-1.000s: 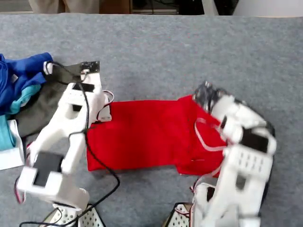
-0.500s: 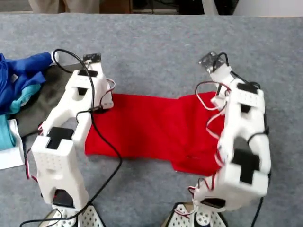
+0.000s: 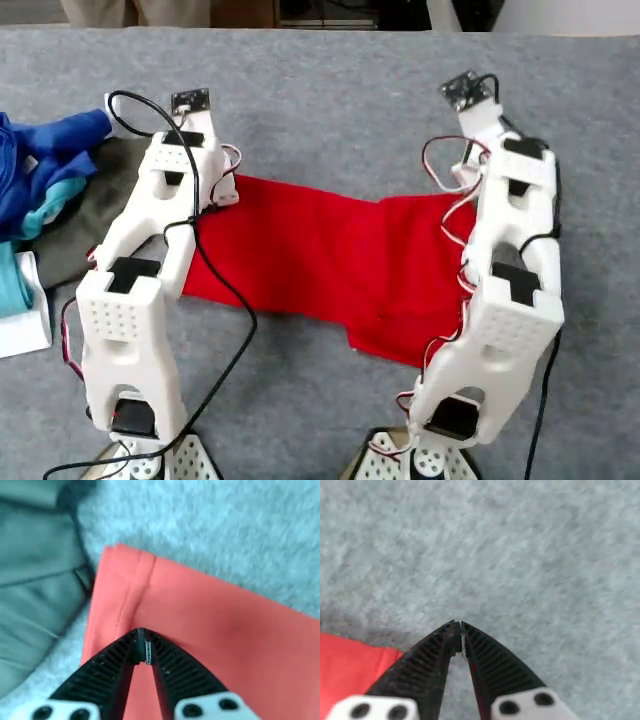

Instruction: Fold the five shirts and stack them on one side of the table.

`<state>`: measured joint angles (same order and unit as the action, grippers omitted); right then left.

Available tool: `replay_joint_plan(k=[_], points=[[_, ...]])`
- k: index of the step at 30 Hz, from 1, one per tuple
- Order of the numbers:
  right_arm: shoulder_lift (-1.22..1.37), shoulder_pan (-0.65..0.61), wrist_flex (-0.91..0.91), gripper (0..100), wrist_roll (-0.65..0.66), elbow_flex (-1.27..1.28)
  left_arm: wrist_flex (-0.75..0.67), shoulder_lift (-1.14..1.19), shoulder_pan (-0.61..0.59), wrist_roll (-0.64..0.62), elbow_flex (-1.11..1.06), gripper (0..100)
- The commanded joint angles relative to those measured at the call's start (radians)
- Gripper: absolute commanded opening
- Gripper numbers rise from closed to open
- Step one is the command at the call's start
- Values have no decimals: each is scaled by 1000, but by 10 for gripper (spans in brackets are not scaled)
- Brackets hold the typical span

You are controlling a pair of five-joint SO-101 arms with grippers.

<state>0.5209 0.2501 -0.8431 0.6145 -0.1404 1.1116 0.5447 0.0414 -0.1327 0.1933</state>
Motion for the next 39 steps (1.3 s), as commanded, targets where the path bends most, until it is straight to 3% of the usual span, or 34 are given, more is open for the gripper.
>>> replay_joint_plan(k=[1,7,11,16,21,27,33,39], points=[[-48,24,-115,5,-9,-114,118,-13,-14,-5,137,19],[-205,25,-334,5,38,-124,322,-10,-6,-3,331,19],[-328,24,-376,5,28,1,367,-4,6,-3,333,19],[-410,-21,-285,5,23,225,212,-4,5,-5,196,19],[-305,-51,-89,5,-5,326,-3,-4,3,-9,74,19],[-12,41,-78,5,-21,101,-55,87,-61,-11,91,19],[193,134,-296,5,-21,-246,55,182,-132,-11,267,19],[182,124,-379,5,-14,-371,127,257,-114,-11,425,19]])
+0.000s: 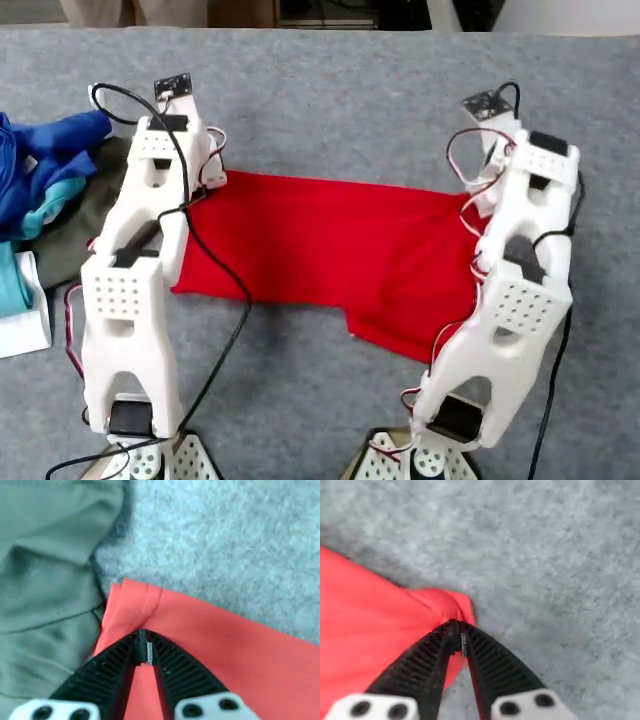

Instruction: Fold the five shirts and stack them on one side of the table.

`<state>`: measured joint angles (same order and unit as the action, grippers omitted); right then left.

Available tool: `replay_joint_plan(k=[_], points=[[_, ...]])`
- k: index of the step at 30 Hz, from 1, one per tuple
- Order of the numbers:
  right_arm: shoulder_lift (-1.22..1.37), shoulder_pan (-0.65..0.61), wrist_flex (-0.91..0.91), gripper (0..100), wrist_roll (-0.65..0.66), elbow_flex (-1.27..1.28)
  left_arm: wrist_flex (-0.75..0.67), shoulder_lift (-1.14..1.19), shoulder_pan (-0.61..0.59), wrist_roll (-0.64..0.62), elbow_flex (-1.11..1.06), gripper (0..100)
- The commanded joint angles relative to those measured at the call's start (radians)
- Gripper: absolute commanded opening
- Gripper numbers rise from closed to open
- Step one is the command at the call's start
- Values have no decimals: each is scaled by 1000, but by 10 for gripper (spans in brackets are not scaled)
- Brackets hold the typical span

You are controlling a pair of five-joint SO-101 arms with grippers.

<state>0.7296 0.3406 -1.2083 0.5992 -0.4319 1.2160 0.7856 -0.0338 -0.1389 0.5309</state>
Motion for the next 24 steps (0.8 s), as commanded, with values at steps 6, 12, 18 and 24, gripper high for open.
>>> replay_joint_plan(k=[6,12,18,24], points=[[-170,16,-69,5,20,-96,153,27,-8,0,301,19],[-374,24,-239,5,121,-88,313,21,5,5,368,19],[-596,19,-407,5,281,30,453,18,43,5,376,19],[-822,-38,-410,9,396,400,526,-2,31,28,374,19]])
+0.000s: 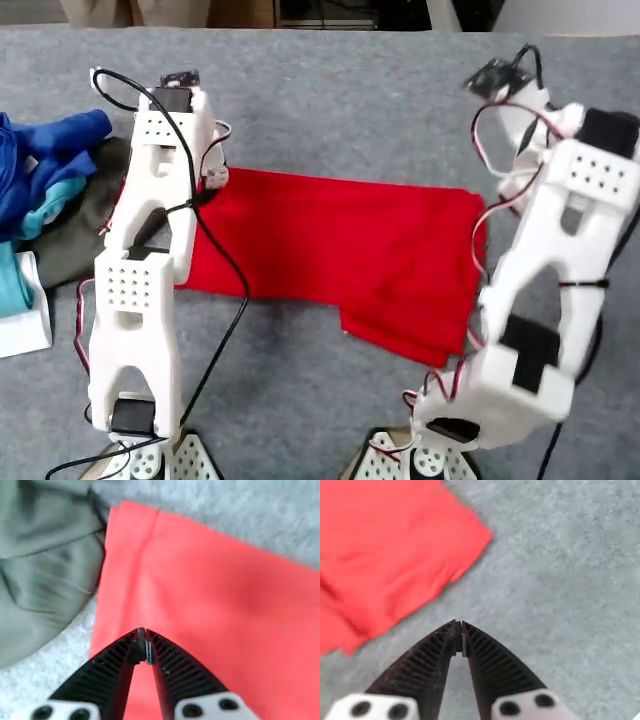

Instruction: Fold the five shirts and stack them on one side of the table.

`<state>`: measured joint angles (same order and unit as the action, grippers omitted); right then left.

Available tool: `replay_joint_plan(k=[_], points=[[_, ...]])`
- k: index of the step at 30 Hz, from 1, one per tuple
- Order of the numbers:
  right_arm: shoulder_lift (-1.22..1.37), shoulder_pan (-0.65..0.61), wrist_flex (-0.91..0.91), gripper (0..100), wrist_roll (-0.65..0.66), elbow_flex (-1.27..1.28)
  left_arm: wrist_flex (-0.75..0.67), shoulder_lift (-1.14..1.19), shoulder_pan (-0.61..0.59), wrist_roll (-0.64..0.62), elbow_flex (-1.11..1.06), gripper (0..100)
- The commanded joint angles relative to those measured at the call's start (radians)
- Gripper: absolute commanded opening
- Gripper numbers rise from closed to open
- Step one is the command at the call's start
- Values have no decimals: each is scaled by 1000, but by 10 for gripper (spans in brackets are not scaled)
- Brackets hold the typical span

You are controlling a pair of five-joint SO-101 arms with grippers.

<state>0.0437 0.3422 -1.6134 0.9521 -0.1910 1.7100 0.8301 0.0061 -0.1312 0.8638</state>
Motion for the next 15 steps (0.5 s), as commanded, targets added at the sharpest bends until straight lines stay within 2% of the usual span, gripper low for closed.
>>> replay_joint_plan(k=[1,7,12,15], points=[[-173,-59,-3,9,52,226,40,-73,-17,31,34,19],[-372,-199,84,26,58,559,49,-361,-48,100,-127,19],[-443,-346,118,128,55,702,15,-647,-48,193,-477,19],[-443,-414,146,113,41,740,-126,-769,-48,216,-756,19]])
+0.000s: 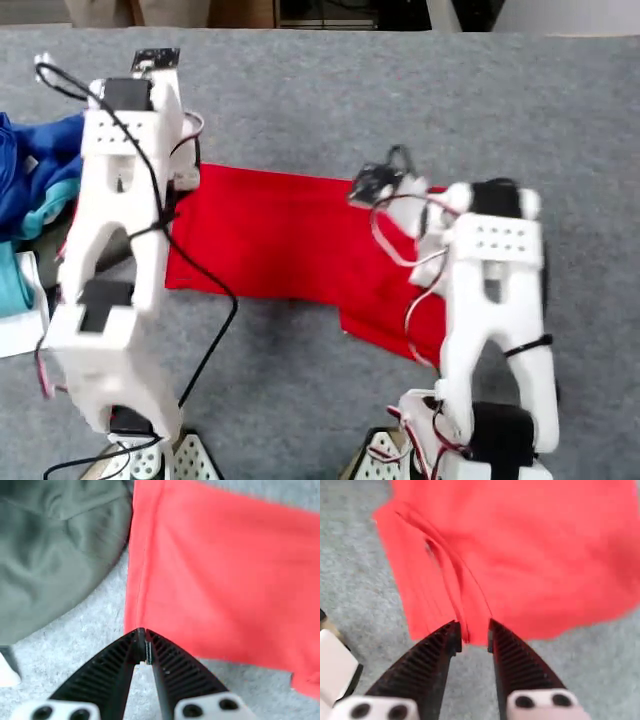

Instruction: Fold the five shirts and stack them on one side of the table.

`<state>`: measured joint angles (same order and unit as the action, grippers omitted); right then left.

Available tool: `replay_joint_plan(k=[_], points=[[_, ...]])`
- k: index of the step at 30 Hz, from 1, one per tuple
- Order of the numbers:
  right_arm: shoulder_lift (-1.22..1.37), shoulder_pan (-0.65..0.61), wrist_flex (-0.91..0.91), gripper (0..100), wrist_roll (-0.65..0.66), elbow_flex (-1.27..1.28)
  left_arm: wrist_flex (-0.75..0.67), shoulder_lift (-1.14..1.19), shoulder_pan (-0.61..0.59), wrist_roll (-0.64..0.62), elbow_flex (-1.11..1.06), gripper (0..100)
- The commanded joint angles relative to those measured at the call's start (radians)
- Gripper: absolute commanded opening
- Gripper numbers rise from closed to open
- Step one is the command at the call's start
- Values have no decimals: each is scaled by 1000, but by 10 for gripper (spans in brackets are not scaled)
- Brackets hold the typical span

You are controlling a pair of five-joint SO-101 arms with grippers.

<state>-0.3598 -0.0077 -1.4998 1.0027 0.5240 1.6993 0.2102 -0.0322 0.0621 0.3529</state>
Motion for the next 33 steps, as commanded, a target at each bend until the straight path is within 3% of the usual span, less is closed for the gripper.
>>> replay_joint_plan(k=[1,7,11,15,19,26,33], points=[[-39,-87,40,110,-9,36,-187,-182,-8,32,-359,19],[38,-234,72,123,-81,58,-735,-321,-31,77,-982,19],[134,-282,77,124,-94,56,-970,-340,-61,74,-1102,19],[196,-283,109,108,-114,62,-971,-340,-86,72,-1089,19],[209,-283,109,1,-120,61,-971,-340,-89,72,-1085,19],[199,-289,95,5,-198,62,-976,-338,-84,72,-1085,19],[1,-364,94,5,-215,206,-977,-338,-84,72,-1083,19]])
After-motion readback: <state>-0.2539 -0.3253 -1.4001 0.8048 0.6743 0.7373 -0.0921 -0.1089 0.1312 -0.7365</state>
